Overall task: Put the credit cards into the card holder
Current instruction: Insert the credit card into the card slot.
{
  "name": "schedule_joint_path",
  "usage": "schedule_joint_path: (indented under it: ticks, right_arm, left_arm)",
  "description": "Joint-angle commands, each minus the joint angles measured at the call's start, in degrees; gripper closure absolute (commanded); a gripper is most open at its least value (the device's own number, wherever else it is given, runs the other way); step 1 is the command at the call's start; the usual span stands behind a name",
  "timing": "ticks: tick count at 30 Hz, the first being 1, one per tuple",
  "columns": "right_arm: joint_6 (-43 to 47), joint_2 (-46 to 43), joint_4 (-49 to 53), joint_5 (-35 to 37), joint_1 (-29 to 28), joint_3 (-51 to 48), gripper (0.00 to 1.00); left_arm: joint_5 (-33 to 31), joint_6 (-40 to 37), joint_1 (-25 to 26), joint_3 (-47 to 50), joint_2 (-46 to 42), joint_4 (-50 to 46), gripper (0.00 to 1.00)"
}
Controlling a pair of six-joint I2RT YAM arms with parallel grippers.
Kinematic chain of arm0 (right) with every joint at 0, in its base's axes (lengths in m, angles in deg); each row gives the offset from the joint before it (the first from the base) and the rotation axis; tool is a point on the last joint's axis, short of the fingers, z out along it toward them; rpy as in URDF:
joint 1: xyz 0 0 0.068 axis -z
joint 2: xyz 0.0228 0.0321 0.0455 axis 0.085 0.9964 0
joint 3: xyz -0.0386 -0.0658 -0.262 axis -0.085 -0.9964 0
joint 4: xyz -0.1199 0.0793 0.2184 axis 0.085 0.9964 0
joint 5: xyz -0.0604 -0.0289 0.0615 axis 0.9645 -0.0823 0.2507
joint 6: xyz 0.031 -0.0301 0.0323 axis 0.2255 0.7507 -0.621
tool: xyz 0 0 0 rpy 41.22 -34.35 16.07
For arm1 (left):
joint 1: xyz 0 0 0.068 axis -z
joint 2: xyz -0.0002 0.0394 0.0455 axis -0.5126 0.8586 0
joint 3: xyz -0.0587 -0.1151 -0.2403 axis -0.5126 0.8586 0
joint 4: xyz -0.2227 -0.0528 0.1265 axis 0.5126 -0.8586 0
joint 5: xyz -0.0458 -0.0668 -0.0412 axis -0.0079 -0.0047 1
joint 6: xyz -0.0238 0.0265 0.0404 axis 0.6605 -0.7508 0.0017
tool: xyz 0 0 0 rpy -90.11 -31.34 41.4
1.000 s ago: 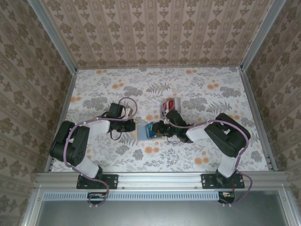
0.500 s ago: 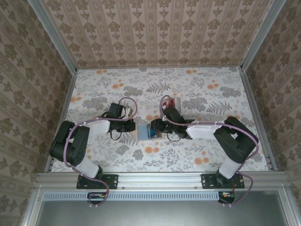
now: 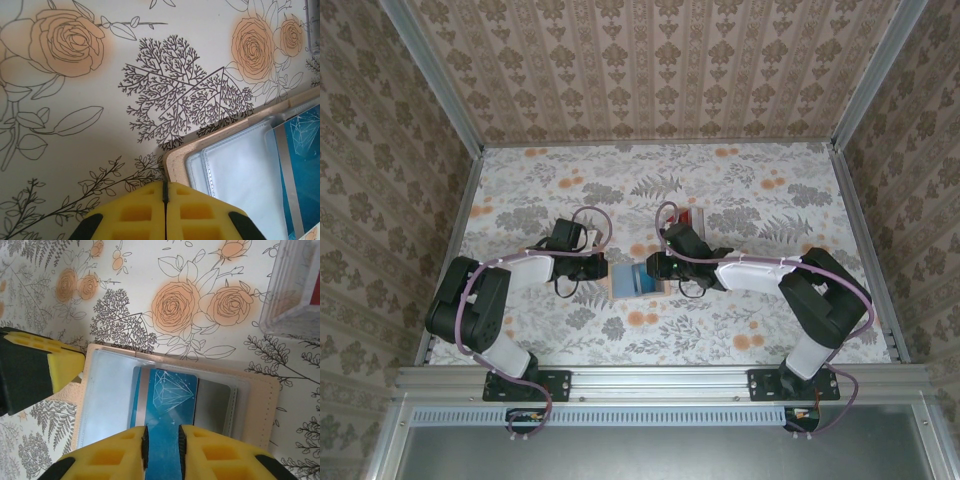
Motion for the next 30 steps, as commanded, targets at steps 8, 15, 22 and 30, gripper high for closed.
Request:
schedule_joint_path:
  ticks: [8,15,22,30]
  right_arm:
    - [1.56,1.97,4.59,1.84,-1.89,3.94,0.78]
    - [1.06,3.41,5.49,2.27,-2.71,4.83,0.84]
    - [0.50,3.80,7.18,5.29,-3.14,4.85,0.85]
    - [0.73,7.48,7.48,3.43,-3.83,6.79,0.85]
  left_arm:
    - [0.36,-0.24,0.42,-0.58,-0.88,-1.40,1.00]
    - [0.35,-0.34,0.42,-0.73,-0.73,-1.62,1.00]
    - [0.66,-0.28,0.42,-0.76,-0.57,-1.52,1.00]
    - [1.95,0.20,0.49,-0.63,0.07,-0.69,1.00]
